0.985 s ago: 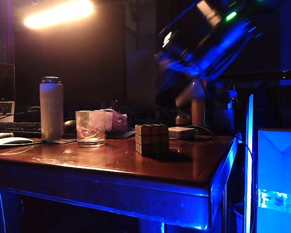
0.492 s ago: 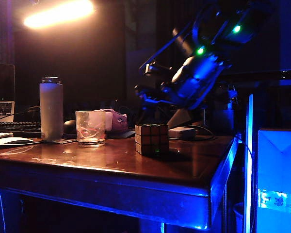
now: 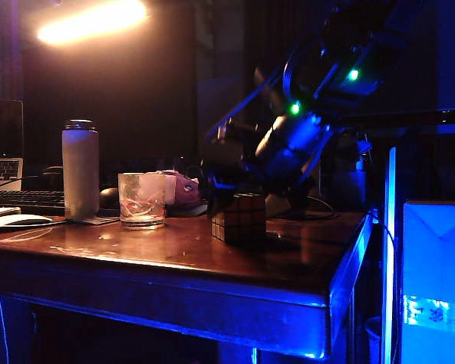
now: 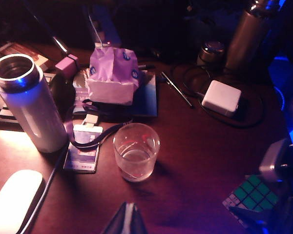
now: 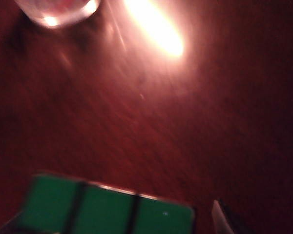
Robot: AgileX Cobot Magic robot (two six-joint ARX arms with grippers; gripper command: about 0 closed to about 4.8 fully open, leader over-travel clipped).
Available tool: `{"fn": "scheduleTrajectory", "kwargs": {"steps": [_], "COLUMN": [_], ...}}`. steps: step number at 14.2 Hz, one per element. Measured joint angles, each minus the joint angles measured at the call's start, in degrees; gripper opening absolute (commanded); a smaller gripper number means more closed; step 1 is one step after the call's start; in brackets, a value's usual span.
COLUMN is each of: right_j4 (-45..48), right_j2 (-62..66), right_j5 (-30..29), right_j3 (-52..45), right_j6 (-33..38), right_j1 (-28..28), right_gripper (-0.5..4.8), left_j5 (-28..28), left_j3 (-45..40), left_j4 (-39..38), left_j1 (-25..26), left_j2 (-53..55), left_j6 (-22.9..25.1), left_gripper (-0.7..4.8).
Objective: Stack the Rubik's Cube on top of the glass cup.
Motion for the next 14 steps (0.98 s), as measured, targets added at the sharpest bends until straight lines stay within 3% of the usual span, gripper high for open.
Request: {"fn": "scheduleTrajectory", "kwargs": {"steps": [3,10,11,13,14], "right_j4": [-1.4,-4.2,-4.2,-4.2,-4.2], "right_j2": [2.6,2.3,2.3,2.3,2.2], "right_j5": [0.2,0.0,0.0,-0.1,0.0], "right_j3": [2.3,2.9,2.9,2.9,3.0], "right_j6": [0.0,-0.2,-0.2,0.0,-0.1], "right_j1": [0.0,0.0,0.0,0.0,0.0], "right_gripper": [4.49,4.47,4.08,1.95,1.93], "left_j5": [0.0,0.0,0.0,0.0,0.0], "left_j3": [0.0,0.0,0.0,0.0,0.0], "left_j4": [0.0,-0.6,-0.7,-0.9,-0.9], "left_j1": [0.0,0.0,0.0,0.0,0.0], "left_j2": [0.0,0.0,0.0,0.0,0.0], "left_j6": [0.0,0.0,0.0,0.0,0.0], "left_gripper": [-0.03,-0.03,-0.03,-0.03,-0.03]}}
